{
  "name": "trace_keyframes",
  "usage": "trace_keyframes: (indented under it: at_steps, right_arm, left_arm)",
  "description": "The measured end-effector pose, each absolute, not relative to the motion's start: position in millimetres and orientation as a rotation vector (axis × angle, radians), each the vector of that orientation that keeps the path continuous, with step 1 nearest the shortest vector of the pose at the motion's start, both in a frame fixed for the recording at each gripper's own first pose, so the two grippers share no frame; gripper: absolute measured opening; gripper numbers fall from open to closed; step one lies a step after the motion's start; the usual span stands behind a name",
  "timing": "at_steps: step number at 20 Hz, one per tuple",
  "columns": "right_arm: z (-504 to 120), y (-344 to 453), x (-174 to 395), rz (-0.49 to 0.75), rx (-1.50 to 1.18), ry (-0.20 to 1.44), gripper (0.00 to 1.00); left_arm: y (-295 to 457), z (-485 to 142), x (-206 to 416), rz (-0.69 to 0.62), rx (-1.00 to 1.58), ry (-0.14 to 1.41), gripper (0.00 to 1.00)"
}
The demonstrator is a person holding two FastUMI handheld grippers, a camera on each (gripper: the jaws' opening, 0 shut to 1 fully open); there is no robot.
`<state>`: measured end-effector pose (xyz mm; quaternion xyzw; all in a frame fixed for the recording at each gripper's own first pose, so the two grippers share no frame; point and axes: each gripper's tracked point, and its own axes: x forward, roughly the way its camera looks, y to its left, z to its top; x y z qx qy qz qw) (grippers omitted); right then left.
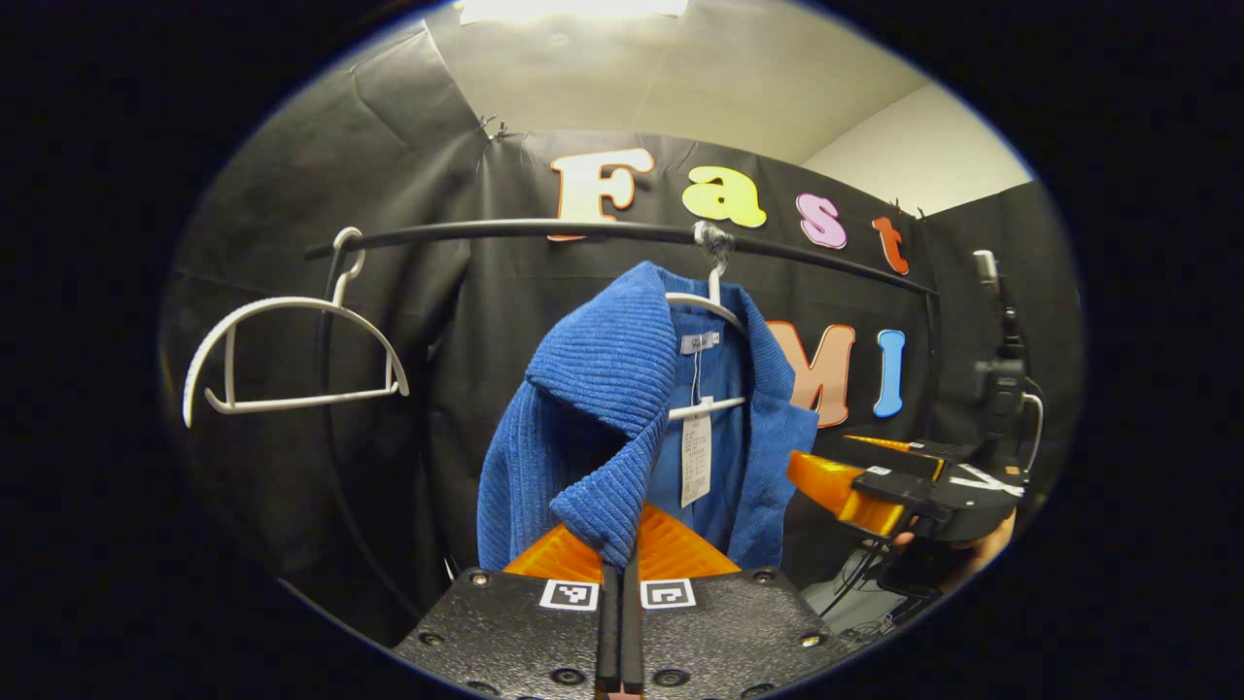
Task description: Grasp the clothes on the hanger with both hands and then place them into the laundry hamper below.
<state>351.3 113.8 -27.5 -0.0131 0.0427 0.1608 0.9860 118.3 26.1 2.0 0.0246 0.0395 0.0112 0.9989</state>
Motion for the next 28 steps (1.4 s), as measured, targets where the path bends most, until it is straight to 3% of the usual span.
trace_keyframes:
  at_steps: [1,4,6,8,11,12,13,17,18,19,20,21,25,27,28]
  right_arm:
    - [-31.4,112.3,361.9,0.315,-0.004,0.107,0.96]
    - [-48.7,105.3,383.5,0.276,0.103,0.194,1.00]
    - [-48.7,114.2,386.5,0.308,0.193,0.211,0.96]
    - [-46.4,129.7,384.1,0.354,0.232,0.189,1.00]
    - [-50.7,142.7,388.4,0.346,0.141,0.180,0.62]
    - [-56.5,144.9,389.7,0.337,0.106,0.195,0.71]
    - [-55.6,148.3,387.9,0.353,0.080,0.199,0.71]
    - [-51.3,137.6,392.0,0.303,0.003,0.140,0.04]
    - [-52.1,124.3,393.6,0.251,-0.039,0.102,0.17]
    - [-47.4,113.8,394.2,0.206,-0.071,0.081,0.01]
    - [-39.5,110.2,390.4,0.185,-0.092,0.062,0.05]
    - [-31.8,101.7,387.9,0.139,-0.112,0.044,0.00]
    - [-9.7,70.4,388.2,0.009,-0.204,-0.014,0.00]
    - [-1.8,67.8,390.3,0.003,-0.178,-0.025,0.00]
    - [3.3,65.7,394.3,-0.011,-0.163,-0.035,0.00]
  left_arm:
    - [22.0,2.1,112.5,0.003,0.053,0.087,0.00]
    - [20.0,13.5,99.3,-0.046,0.050,0.087,0.00]
    - [16.1,23.9,87.1,-0.095,0.015,0.076,0.00]
    - [21.4,30.9,79.3,-0.121,-0.005,0.074,0.00]
    - [31.2,31.7,75.0,-0.145,-0.029,0.093,0.00]
    - [35.3,30.5,74.3,-0.152,-0.030,0.106,0.00]
    - [39.8,27.8,72.4,-0.160,-0.032,0.122,0.00]
    - [70.0,29.0,71.9,-0.163,-0.011,0.133,0.01]
    - [78.0,28.6,74.7,-0.158,-0.003,0.142,0.01]
    - [82.1,27.7,76.0,-0.160,0.000,0.156,0.01]
    - [84.5,30.0,76.9,-0.165,0.008,0.169,0.00]
    - [88.0,36.8,75.5,-0.165,0.019,0.165,0.00]
    - [113.7,69.3,82.5,-0.084,0.121,0.103,0.00]
    - [130.1,78.3,92.1,-0.012,0.158,0.081,0.03]
    - [135.9,84.4,96.9,0.021,0.186,0.060,0.00]
